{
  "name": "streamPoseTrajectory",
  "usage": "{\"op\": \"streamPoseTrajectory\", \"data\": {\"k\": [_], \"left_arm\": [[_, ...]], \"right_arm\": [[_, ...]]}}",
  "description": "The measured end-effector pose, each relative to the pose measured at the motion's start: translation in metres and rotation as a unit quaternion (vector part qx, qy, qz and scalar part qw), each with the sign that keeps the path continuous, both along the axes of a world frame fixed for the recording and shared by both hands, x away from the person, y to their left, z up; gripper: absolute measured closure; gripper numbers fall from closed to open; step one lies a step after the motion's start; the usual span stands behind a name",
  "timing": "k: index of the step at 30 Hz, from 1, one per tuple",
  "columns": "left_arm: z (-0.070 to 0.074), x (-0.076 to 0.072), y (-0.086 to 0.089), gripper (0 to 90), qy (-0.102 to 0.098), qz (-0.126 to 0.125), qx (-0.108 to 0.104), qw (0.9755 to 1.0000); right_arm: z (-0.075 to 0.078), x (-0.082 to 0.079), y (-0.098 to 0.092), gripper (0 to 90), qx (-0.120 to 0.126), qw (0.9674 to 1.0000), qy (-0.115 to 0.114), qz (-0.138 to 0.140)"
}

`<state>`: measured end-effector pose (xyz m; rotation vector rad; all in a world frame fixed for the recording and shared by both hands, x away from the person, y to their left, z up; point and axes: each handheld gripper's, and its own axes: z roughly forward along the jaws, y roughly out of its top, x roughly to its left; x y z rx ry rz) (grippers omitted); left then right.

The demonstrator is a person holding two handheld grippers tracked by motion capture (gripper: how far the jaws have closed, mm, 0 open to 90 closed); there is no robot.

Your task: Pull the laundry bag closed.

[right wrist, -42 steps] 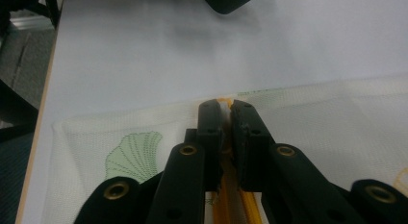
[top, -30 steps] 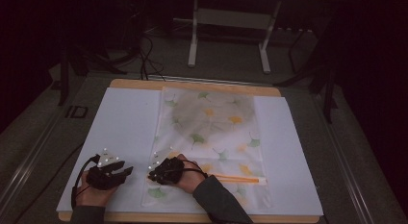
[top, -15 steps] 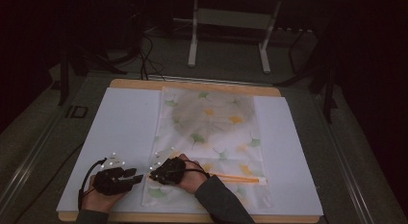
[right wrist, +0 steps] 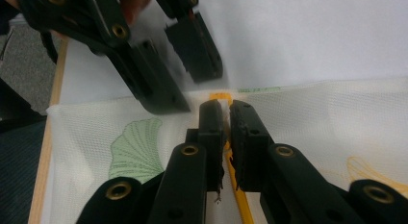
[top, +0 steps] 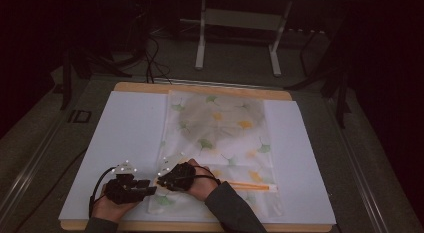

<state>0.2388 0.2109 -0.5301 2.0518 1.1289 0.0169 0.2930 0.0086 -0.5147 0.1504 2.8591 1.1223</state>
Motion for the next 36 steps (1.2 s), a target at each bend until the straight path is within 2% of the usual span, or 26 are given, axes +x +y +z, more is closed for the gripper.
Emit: {"op": "streamPoseTrajectory", "data": {"k": [5,13,23,27,36], "left_arm": [[-0.004,0.008,-0.006,60.9,0.012,-0.015,-0.006,0.9998],[-0.005,0.01,-0.008,65.5,0.02,-0.031,-0.01,0.9993],[-0.009,0.013,-0.008,69.3,0.035,-0.035,-0.029,0.9984],[-0.009,0.014,-0.007,76.5,0.038,-0.032,-0.026,0.9984],[-0.009,0.014,-0.007,79.2,0.035,-0.031,-0.023,0.9987]], "right_arm": [[0.004,-0.001,-0.001,83.7,-0.001,1.0,-0.005,0.001],[0.007,-0.001,-0.001,83.8,0.001,1.0,-0.008,0.002],[0.01,-0.002,0.0,84.3,-0.002,0.9999,-0.012,0.006],[0.007,0.0,0.0,87.9,-0.001,1.0,-0.006,0.007],[0.002,0.003,-0.001,87.1,-0.003,1.0,0.003,0.005]]}}
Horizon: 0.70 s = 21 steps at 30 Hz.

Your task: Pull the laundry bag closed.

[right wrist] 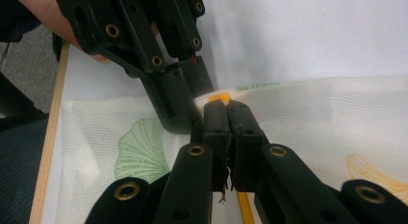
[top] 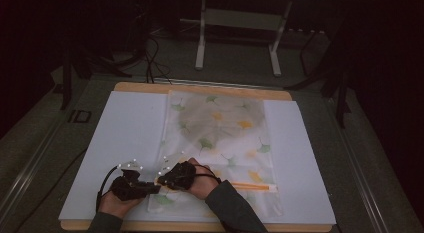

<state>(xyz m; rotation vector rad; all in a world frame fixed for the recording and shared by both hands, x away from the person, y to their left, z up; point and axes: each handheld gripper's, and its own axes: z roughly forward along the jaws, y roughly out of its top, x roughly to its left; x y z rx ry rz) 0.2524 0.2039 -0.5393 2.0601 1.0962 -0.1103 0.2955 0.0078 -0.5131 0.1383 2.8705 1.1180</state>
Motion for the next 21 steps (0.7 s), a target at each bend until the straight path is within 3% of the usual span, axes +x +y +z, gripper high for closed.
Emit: {"op": "streamPoseTrajectory", "data": {"k": [9,21], "left_arm": [[0.0021,-0.0016,0.0026,82.1,-0.009,-0.001,-0.01,0.9999],[0.0033,-0.0028,0.0027,85.0,-0.019,-0.003,-0.005,0.9998]], "right_arm": [[-0.0066,0.0001,-0.0015,81.3,-0.002,1.0,0.002,-0.001],[-0.0071,0.002,-0.0001,82.6,-0.011,0.9999,0.0,0.007]]}}
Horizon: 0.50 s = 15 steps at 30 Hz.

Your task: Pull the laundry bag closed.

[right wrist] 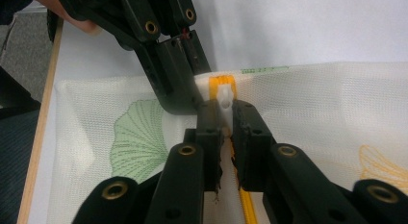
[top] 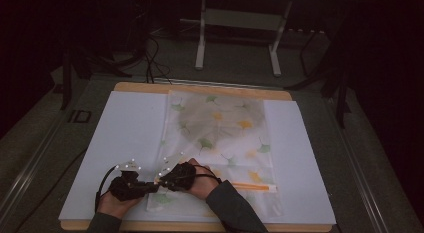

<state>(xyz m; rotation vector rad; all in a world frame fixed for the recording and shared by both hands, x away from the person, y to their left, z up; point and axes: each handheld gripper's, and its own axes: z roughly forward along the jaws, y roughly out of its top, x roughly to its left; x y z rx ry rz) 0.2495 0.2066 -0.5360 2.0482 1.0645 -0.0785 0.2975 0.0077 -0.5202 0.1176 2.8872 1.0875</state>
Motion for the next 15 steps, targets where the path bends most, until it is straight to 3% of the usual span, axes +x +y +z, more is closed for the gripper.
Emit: {"op": "streamPoseTrajectory", "data": {"k": [15], "left_arm": [[0.0012,-0.0011,-0.0001,88.1,-0.003,-0.001,0.003,1.0]], "right_arm": [[-0.0011,-0.0015,-0.0004,84.2,-0.011,0.9998,-0.014,0.005]]}}
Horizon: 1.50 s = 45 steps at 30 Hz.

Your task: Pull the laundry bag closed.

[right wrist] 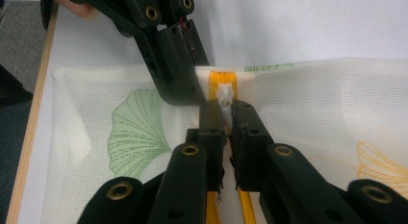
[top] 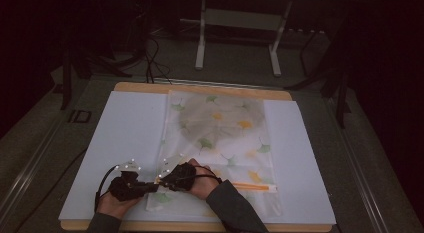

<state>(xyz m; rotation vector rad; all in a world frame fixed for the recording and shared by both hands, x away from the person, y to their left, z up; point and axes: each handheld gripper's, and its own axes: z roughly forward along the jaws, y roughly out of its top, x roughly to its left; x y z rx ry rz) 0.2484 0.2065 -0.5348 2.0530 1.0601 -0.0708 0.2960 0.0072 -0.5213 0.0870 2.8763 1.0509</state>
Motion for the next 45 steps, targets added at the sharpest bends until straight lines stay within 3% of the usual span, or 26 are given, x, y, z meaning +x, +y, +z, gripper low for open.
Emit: {"op": "streamPoseTrajectory", "data": {"k": [25,45], "left_arm": [[0.003,-0.001,0.008,88.4,-0.007,0.009,-0.033,0.9994],[0.005,-0.002,0.01,88.4,-0.01,0.01,-0.038,0.9992]], "right_arm": [[-0.003,0.0,-0.009,84.4,-0.002,1.0,-0.005,-0.006],[-0.005,0.0,-0.021,84.5,-0.015,0.9998,-0.007,-0.013]]}}
